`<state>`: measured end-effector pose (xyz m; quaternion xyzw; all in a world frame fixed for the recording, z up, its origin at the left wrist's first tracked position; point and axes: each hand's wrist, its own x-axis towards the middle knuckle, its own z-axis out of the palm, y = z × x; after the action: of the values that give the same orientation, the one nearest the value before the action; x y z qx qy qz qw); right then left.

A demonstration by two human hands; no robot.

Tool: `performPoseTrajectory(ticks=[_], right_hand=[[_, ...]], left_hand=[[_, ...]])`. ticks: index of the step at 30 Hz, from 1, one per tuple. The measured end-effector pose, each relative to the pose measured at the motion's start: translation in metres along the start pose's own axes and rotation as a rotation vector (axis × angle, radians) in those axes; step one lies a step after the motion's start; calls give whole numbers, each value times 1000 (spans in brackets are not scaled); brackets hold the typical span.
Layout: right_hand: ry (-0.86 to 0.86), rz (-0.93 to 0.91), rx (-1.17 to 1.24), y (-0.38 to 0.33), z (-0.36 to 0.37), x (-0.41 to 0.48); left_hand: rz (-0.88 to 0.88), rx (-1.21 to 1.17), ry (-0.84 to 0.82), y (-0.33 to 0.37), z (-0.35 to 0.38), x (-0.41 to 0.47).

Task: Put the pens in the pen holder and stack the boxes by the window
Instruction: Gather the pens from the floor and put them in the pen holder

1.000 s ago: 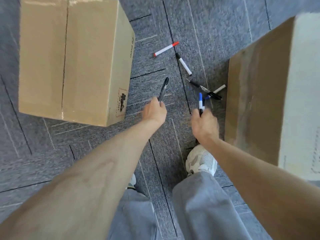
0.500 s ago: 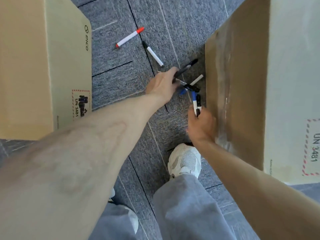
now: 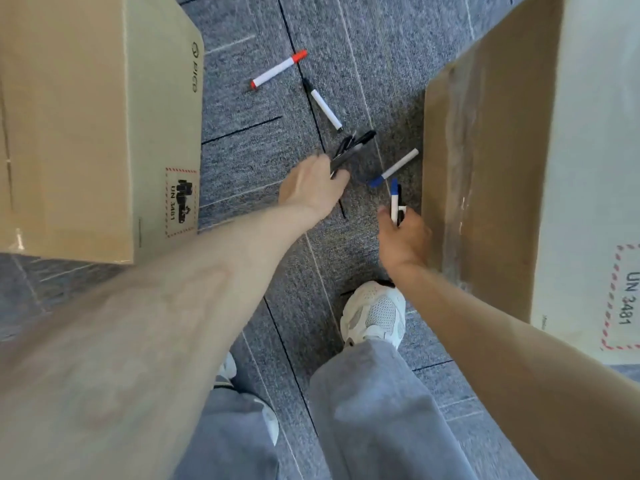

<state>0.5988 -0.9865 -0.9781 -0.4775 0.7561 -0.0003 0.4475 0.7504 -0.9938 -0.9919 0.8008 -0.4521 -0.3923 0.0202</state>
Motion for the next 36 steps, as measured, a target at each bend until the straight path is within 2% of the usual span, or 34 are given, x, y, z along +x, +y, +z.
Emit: performPoseTrajectory(ticks=[3,8,12,16,20,24,29,32,36], right_hand=[[17,62,79,-21,2,13],[140,194,4,-53,1,54],[127,217,-31,-57,14,60],[69,109,-222,-54,16,55],[9,-14,-309,-62,14,49],[-39,-140,-373,-74,15,41],[-84,-326,-383,-99,22,41],[-26,-516,-500,-113,30,51],[23,-591,-566,-132,45,68]], left_hand=[[-102,-152,-40,-19,-6,-17],[-207,-409,83,-47,-5,-32],[-254,-482,133,-64,-2,-44],[-309,-560,138,-66,-1,-48],[-350,-586,136,-62,-7,-49],[-400,-653,235,-54,-21,-43],[-379,-544,241,-56,-40,-24],[-345,-477,232,-61,-48,-7],[-316,-409,256,-65,-60,18]])
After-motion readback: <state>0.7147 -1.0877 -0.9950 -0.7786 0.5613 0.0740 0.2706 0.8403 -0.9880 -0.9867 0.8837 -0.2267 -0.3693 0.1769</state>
